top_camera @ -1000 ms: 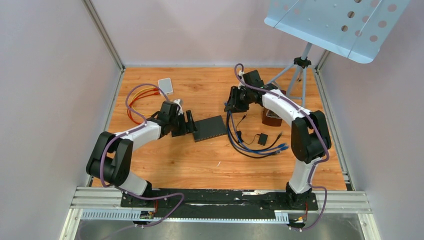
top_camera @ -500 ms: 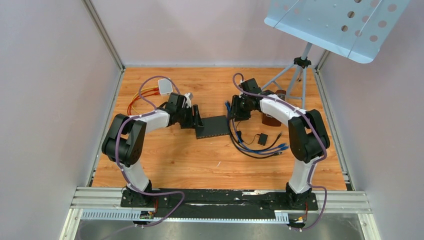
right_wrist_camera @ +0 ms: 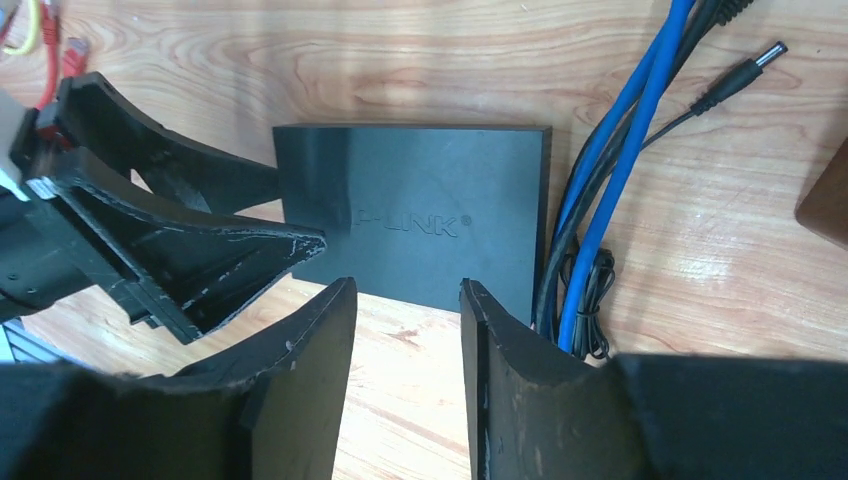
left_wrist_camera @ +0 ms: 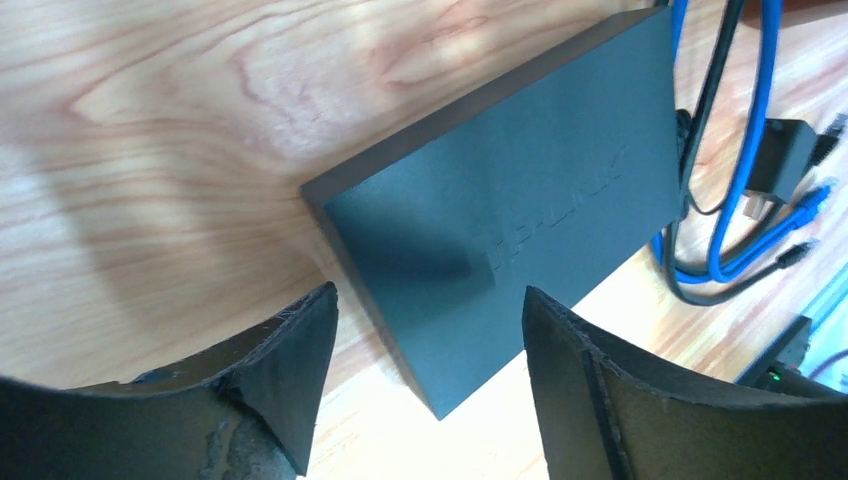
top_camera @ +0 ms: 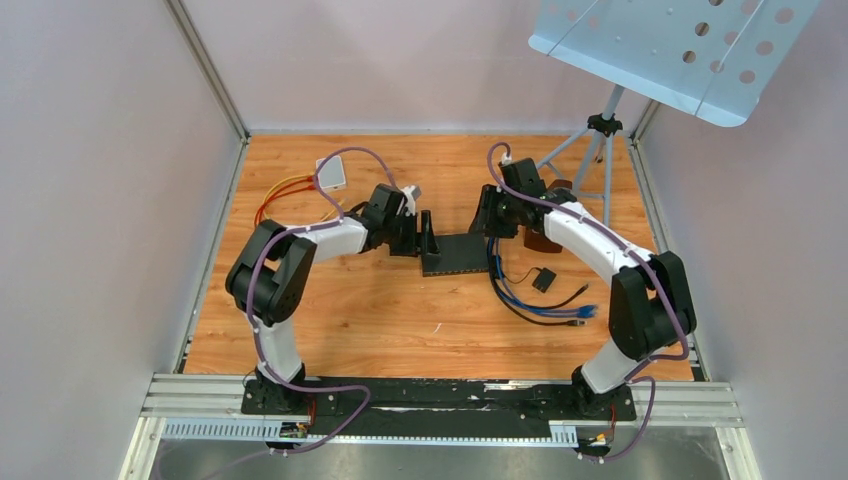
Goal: Pull the plug from the switch port
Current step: Move the switch port to the center of the board.
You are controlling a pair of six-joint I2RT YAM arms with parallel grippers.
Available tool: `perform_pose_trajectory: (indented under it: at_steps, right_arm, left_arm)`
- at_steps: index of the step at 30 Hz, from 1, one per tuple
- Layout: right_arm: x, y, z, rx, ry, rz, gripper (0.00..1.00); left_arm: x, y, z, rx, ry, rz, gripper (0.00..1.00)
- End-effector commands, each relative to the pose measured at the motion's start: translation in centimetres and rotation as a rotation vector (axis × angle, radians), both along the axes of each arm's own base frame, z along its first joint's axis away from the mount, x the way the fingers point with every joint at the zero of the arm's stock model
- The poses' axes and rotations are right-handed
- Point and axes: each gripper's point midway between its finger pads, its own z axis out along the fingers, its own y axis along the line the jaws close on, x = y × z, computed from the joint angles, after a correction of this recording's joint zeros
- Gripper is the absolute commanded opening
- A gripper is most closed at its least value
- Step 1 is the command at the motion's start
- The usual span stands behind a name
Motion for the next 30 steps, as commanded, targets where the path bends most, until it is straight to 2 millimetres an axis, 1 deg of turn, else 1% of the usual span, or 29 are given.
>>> perform_pose_trajectory:
  at_steps: [1, 2, 3, 4, 5, 6, 7, 8, 9, 10, 11, 12, 13, 14, 15, 16, 18, 19, 21, 22, 23, 24, 25, 26, 27, 28, 29, 30]
  right_arm:
    - [0.5, 0.1, 2.5, 0.042, -0.078, -0.016, 0.43]
    - [0.5, 0.1, 2.8, 0.049, -0.082, -0.014, 0.43]
    - [0.4, 0.2, 3.0, 0.060, -0.082, -0.014, 0.44]
    - [0.2, 0.4, 3.2, 0.070, -0.080, -0.009, 0.44]
    - [0.2, 0.6, 3.4, 0.080, -0.079, -0.004, 0.44]
    - [0.1, 0.7, 3.5, 0.089, -0.075, -0.001, 0.45]
    - [0.0, 0.8, 3.5, 0.098, -0.071, 0.001, 0.45]
    - [-0.2, 1.0, 3.5, 0.107, -0.065, 0.007, 0.45]
    - [-0.3, 1.2, 3.4, 0.113, -0.057, 0.011, 0.46]
    - [-0.3, 1.3, 3.4, 0.121, -0.053, 0.015, 0.46]
    - [-0.4, 1.5, 3.2, 0.126, -0.044, 0.019, 0.46]
    - [-0.5, 1.6, 3.1, 0.133, -0.037, 0.026, 0.46]
    - [-0.7, 1.9, 3.0, 0.143, -0.027, 0.036, 0.46]
    - [-0.8, 2.1, 2.9, 0.152, -0.016, 0.043, 0.46]
    - [-1.0, 2.4, 2.8, 0.158, -0.008, 0.049, 0.46]
    - [-1.2, 2.6, 2.7, 0.161, -0.002, 0.056, 0.46]
    - [-1.4, 2.9, 2.6, 0.162, 0.003, 0.066, 0.46]
    - [-1.5, 3.0, 2.5, 0.163, 0.005, 0.068, 0.46]
    - [-1.7, 3.3, 2.4, 0.168, 0.014, 0.074, 0.46]
    - [-1.8, 3.4, 2.4, 0.170, 0.016, 0.077, 0.46]
    - [-1.9, 3.5, 2.4, 0.173, 0.019, 0.081, 0.46]
    - [-2.0, 3.6, 2.3, 0.174, 0.023, 0.083, 0.46]
    - [-2.1, 3.7, 2.3, 0.175, 0.025, 0.086, 0.46]
    - [-2.2, 3.8, 2.2, 0.175, 0.028, 0.089, 0.46]
    - [-2.3, 3.9, 2.2, 0.177, 0.030, 0.091, 0.46]
    - [-2.3, 3.9, 2.2, 0.179, 0.034, 0.091, 0.46]
    - [-2.5, 4.0, 2.1, 0.182, 0.038, 0.093, 0.46]
    - [-2.6, 4.1, 2.0, 0.182, 0.042, 0.095, 0.46]
  left_arm:
    - [-0.2, 3.7, 1.1, 0.112, -0.027, 0.120, 0.81]
    - [0.1, 4.4, 2.4, 0.125, -0.064, 0.133, 0.83]
    - [0.3, 5.9, 2.6, 0.169, -0.076, 0.173, 0.86]
    - [0.6, 6.7, 4.0, 0.175, -0.115, 0.190, 0.87]
    - [0.9, 8.4, 4.3, 0.210, -0.124, 0.235, 0.90]
    - [0.9, 9.3, 5.5, 0.214, -0.157, 0.255, 0.92]
    - [1.3, 11.0, 5.8, 0.243, -0.165, 0.301, 0.95]
    - [1.4, 12.1, 6.7, 0.255, -0.192, 0.325, 0.96]
    - [1.7, 14.0, 6.8, 0.292, -0.194, 0.376, 0.99]
    - [1.9, 15.1, 7.4, 0.312, -0.214, 0.403, 1.00]
    - [2.0, 16.8, 7.3, 0.339, -0.200, 0.440, 1.00]
    - [2.2, 18.0, 7.6, 0.367, -0.205, 0.474, 1.00]
    - [2.2, 19.6, 7.4, 0.390, -0.184, 0.509, 1.00]
    - [2.4, 20.6, 7.5, 0.407, -0.178, 0.539, 1.00]
    - [2.4, 22.4, 7.3, 0.427, -0.149, 0.585, 1.00]
    - [2.6, 23.4, 7.3, 0.437, -0.134, 0.625, 1.00]
    - [2.7, 27.1, 6.8, 0.452, -0.069, 0.742, 1.00]
    - [2.4, 27.9, 6.5, 0.454, -0.033, 0.783, 1.00]
    - [2.1, 30.6, 5.6, 0.470, 0.033, 0.878, 1.00]
    - [1.9, 32.5, 5.6, 0.483, 0.057, 0.945, 1.00]
    - [1.8, 33.2, 5.0, 0.484, 0.085, 0.985, 1.00]
    - [1.5, 34.6, 5.0, 0.488, 0.110, 1.034, 1.00]
    - [1.4, 35.1, 4.2, 0.486, 0.148, 1.067, 1.00]
    - [1.3, 36.3, 4.2, 0.491, 0.172, 1.110, 1.00]
    - [1.1, 36.8, 3.3, 0.496, 0.213, 1.138, 1.00]
    - [1.1, 37.6, 3.3, 0.497, 0.234, 1.161, 1.00]
    - [1.4, 38.0, 2.9, 0.502, 0.252, 1.175, 1.00]
    - [1.3, 38.6, 2.8, 0.520, 0.263, 1.193, 1.00]
